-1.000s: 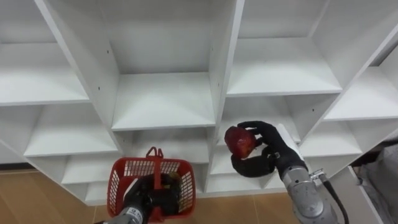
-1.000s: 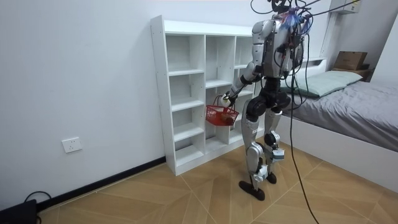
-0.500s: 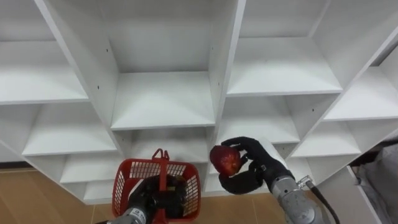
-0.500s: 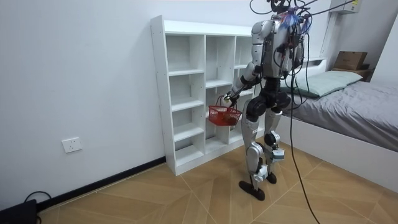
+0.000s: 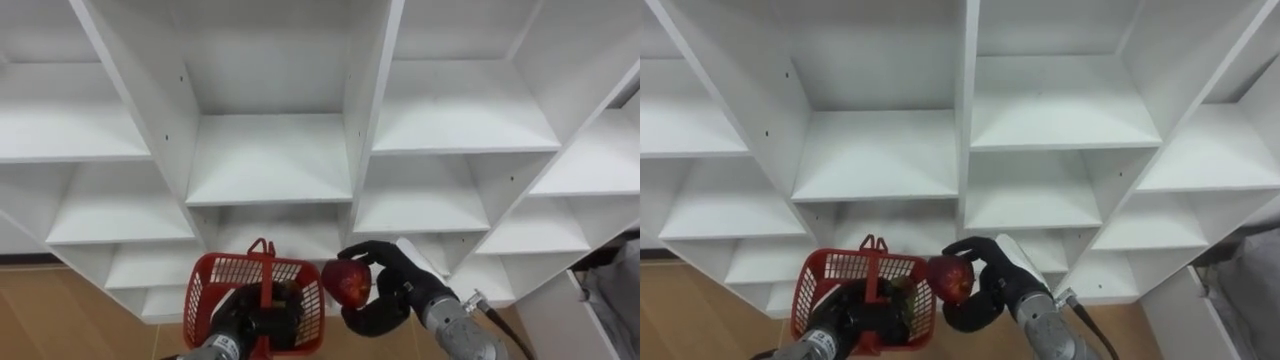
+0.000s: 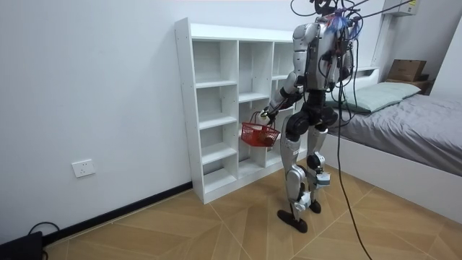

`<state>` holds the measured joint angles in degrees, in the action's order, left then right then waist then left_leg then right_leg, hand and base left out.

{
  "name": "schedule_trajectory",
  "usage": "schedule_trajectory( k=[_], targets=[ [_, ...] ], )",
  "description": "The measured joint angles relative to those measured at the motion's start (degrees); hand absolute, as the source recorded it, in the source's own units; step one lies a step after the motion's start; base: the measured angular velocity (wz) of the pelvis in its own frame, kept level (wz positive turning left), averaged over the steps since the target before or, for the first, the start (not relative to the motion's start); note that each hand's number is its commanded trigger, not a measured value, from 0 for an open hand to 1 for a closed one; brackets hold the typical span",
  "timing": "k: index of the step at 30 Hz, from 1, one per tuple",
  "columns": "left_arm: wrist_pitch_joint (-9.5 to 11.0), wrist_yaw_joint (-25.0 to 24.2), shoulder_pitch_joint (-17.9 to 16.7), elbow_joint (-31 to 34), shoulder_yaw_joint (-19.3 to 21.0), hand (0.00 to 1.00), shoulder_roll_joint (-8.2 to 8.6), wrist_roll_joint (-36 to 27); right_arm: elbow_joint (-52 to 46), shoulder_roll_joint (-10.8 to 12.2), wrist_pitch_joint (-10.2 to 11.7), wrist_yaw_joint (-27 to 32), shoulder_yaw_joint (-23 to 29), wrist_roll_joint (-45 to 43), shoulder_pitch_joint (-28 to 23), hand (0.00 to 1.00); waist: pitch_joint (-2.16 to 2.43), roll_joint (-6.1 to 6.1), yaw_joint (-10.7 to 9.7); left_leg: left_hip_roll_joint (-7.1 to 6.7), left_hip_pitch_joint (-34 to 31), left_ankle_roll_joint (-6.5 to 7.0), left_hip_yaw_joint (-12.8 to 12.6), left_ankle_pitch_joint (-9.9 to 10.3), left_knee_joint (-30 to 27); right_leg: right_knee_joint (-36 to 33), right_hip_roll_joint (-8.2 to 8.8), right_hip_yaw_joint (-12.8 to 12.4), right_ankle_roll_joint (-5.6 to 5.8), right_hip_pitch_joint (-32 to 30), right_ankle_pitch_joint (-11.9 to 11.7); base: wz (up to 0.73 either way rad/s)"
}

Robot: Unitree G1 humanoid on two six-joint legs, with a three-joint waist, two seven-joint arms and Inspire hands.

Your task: Collect fruits from the closet

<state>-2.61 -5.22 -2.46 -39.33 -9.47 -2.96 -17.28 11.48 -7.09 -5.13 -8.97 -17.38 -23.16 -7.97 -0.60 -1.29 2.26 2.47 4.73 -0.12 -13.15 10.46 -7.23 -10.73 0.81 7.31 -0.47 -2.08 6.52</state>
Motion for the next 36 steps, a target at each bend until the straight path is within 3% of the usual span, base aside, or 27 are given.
schedule_trajectory(
  k=[15, 19, 36],
  targets=[
    [0.0, 0.0, 0.0, 0.1, 0.0, 1.00, -0.03, 0.1, 0.0, 0.3, 0.0, 0.0, -0.2, -0.4, 0.4, 1.00, -0.13, -0.41, 1.8, 0.01, -0.1, -0.04, 0.1, 0.1, 0.0, 0.2, -0.01, 0.4, 0.02, 0.0, 0.0, 0.00],
    [0.0, -0.1, 0.0, 2.8, 0.0, 1.00, 0.02, 0.7, 0.0, 0.3, -0.1, -0.9, -0.2, -0.4, 0.8, 1.00, -0.08, -0.66, 2.7, 0.03, -0.1, -0.04, 0.1, 0.1, 0.0, 0.1, -0.02, 0.5, 0.01, -0.1, 0.0, 0.00],
    [0.0, -0.4, -0.1, 4.1, -1.8, 1.00, 0.17, 4.1, -0.2, 0.5, -0.1, -2.4, -1.2, -2.2, 1.8, 1.00, 0.03, -0.82, 3.0, 0.03, 0.0, -0.04, 0.1, 0.1, -0.1, 0.1, 0.03, 0.7, 0.01, 0.1, 0.0, 0.00]
  ],
)
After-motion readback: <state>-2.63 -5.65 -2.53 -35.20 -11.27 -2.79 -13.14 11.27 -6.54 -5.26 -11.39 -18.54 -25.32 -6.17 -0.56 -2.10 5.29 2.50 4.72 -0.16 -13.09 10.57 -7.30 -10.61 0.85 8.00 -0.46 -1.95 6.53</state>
